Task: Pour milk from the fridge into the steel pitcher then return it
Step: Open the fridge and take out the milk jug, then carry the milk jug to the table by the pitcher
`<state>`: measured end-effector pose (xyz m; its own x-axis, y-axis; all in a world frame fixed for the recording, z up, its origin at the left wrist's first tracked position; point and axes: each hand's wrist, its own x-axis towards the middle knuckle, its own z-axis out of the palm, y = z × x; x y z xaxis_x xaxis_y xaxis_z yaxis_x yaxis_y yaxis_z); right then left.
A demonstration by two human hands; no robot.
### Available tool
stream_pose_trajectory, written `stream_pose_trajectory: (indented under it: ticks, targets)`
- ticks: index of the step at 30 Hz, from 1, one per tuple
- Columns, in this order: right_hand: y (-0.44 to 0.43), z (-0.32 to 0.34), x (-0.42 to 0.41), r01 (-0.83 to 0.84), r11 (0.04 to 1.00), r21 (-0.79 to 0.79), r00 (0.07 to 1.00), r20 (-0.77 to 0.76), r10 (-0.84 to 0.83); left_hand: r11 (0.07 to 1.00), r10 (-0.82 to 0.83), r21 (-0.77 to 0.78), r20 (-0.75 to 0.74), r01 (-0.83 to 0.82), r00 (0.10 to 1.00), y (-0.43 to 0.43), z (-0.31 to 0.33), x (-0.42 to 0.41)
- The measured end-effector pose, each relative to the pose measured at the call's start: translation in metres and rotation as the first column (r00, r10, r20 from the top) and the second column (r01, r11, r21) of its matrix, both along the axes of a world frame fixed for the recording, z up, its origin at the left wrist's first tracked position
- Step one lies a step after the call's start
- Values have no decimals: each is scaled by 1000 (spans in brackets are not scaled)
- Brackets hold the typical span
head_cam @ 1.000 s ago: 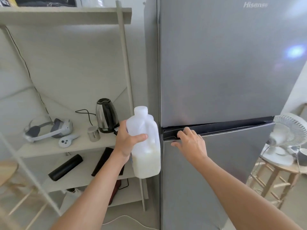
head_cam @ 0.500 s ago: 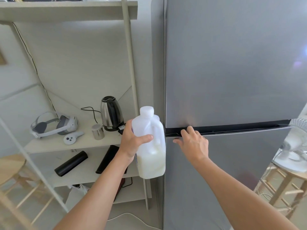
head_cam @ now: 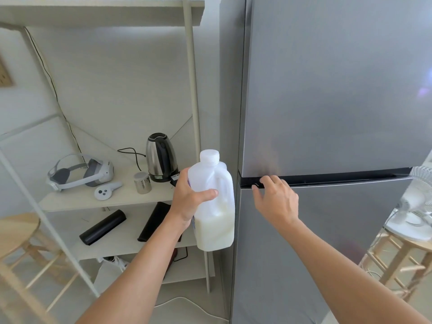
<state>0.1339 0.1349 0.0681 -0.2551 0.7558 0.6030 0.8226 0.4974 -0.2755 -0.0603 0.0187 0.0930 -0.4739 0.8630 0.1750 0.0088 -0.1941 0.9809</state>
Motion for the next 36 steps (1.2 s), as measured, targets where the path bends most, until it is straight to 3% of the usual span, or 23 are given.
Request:
stream_pose_trajectory:
  ticks: [2,3,5,8,13,18,22,26,32,36]
  targets:
    - [-8,7,-1,-275,959,-67,958,-104,267,1000,1,5,-6,-1,1000,-3,1,-3]
    - [-13,14,-1,-435,886,-163,897,-168,409,1000,2,8,-9,-1,1000,-5,1,-4]
    - [-29,34,-4,-617,705,-348,785,-327,526,1000,11,12,-12,-10,1000,-10,3,-6]
    - [-50,55,-15,-706,591,-390,704,-471,531,999,29,35,-34,-28,999,-21,8,-12]
    - [-86,58,-53,-773,572,-273,612,-555,563,992,111,58,-49,-108,993,-46,16,-22]
    - [-110,49,-97,-834,540,-113,438,-730,524,978,203,70,-75,-198,976,-73,23,-32]
    - [-118,50,-116,-894,442,-73,353,-723,595,947,322,51,-76,-318,944,-100,28,-32]
    - [-121,52,-132,-963,250,-102,259,-615,745,879,475,16,-107,-476,873,-136,28,-29]
    - [-150,67,-165,-966,-60,-250,36,-365,930,683,725,14,-128,-730,677,-211,27,-15]
    - [-200,72,-181,-906,-293,-304,-176,-358,917,531,828,-15,-205,-847,522,-273,30,0]
